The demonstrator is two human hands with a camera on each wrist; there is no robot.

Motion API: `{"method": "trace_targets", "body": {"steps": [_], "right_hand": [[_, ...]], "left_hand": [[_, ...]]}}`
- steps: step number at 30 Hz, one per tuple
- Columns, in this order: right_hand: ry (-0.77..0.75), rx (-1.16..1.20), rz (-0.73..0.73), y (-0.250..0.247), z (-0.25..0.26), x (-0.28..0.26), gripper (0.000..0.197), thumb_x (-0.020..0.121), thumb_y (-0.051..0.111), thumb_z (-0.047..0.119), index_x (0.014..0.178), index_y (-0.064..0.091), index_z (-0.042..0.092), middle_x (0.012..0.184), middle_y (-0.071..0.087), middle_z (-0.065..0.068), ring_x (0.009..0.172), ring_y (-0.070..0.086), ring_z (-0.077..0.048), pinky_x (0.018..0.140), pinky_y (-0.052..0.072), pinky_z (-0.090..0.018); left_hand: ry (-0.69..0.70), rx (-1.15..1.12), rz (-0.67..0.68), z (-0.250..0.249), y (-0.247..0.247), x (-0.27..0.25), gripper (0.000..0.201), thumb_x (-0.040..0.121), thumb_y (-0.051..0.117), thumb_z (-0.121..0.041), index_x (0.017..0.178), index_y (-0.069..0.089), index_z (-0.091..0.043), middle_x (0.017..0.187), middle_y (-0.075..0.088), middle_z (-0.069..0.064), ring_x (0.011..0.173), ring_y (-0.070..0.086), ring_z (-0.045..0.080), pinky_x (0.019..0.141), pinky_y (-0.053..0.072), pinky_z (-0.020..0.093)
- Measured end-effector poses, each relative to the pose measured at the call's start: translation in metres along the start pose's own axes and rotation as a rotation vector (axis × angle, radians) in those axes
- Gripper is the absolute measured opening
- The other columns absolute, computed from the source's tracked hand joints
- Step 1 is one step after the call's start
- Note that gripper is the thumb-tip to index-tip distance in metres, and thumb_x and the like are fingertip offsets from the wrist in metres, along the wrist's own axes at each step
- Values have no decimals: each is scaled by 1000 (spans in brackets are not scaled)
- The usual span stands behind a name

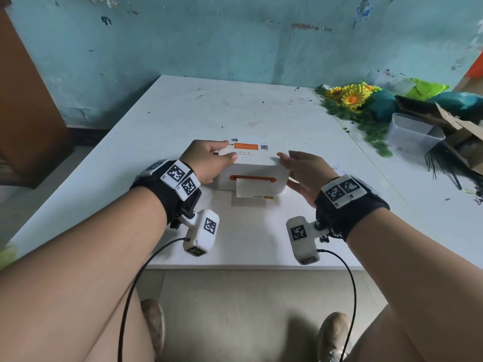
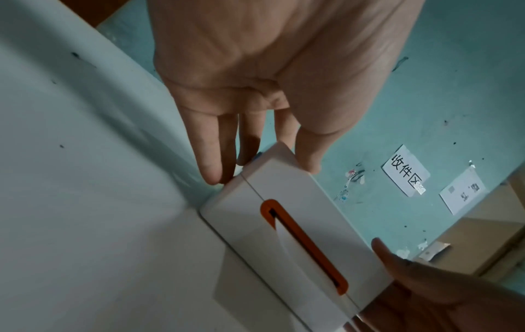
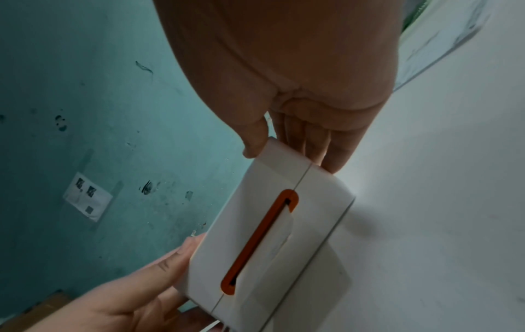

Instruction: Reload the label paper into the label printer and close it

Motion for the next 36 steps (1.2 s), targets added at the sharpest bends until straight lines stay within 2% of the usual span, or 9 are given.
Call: {"method": "trace_targets", "body": {"steps": [7, 13, 17, 20, 22, 25, 29, 33, 36], "right_hand": [[47, 9, 70, -3, -4, 0, 28, 106, 69, 26, 130, 74, 12, 139, 74, -11, 131, 69, -28, 114, 55, -48], [49, 54, 68, 0, -2, -9, 28, 109, 66, 26, 132, 74, 13, 146, 69, -14, 125, 70, -25, 111, 56, -41], [57, 86, 42, 5, -5, -16, 33, 108, 66, 31, 136, 73, 16, 143, 70, -12, 137, 65, -28, 99, 57, -33], [34, 19, 29, 7, -5, -14, 30, 109, 64, 32, 133, 75, 18, 143, 70, -11, 135, 66, -28, 109, 57, -39], [22, -24, 5, 7, -6, -13, 23, 109, 63, 34, 123, 77, 21, 143, 70, -14, 134, 67, -30, 115, 55, -45], [7, -52, -6, 7, -11, -4, 19, 108, 65, 39, 102, 77, 25, 142, 70, -18, 127, 70, -30, 116, 53, -52], [31, -139, 9, 2, -14, 7, 44, 107, 65, 43, 144, 67, 20, 136, 71, -6, 129, 67, -26, 113, 56, -45], [10, -169, -12, 4, -14, 12, 49, 107, 64, 45, 144, 67, 13, 138, 70, -20, 120, 69, -30, 108, 59, -54], [70, -194, 4, 7, -5, -9, 47, 106, 65, 47, 147, 66, 24, 141, 69, -9, 134, 64, -30, 90, 61, -43]], "left_hand": [[-11, -65, -34, 6, 3, 7, 53, 96, 81, -28, 146, 65, -27, 116, 58, -1, 110, 63, 20, 88, 59, 35], [-26, -112, -41, 7, 5, 5, 53, 96, 80, -27, 147, 64, -27, 121, 58, 1, 101, 62, 20, 92, 60, 38], [-100, -220, -20, 10, 1, -2, 38, 106, 65, -32, 143, 67, -34, 104, 63, -4, 88, 61, 12, 98, 61, 43], [-105, -236, -24, 12, 1, -3, 38, 106, 65, -24, 143, 67, -34, 109, 68, -2, 100, 65, 17, 102, 61, 47], [-90, -241, -50, 13, 4, -3, 39, 106, 65, -22, 144, 67, -31, 122, 73, -1, 109, 70, 21, 102, 61, 48], [-44, -217, -52, 15, 4, -2, 40, 107, 61, -24, 147, 65, -30, 110, 73, -9, 104, 68, 19, 104, 59, 43], [-15, -172, -26, 22, 2, 7, 42, 107, 64, -24, 148, 63, -28, 126, 72, -8, 110, 67, 17, 106, 57, 41], [4, -150, -61, 23, 3, 10, 41, 106, 65, -25, 147, 65, -26, 142, 69, -3, 121, 70, 19, 109, 56, 38], [6, -104, -92, 14, 1, 2, 39, 105, 67, -22, 143, 68, -22, 144, 69, 2, 129, 67, 21, 114, 52, 38]]}}
Point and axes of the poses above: each hand's wrist, its own x-axis towards the middle knuckle, its own y-axis out of the palm, z = x × y, the point moved 3 cm from there along x, towards the middle knuckle
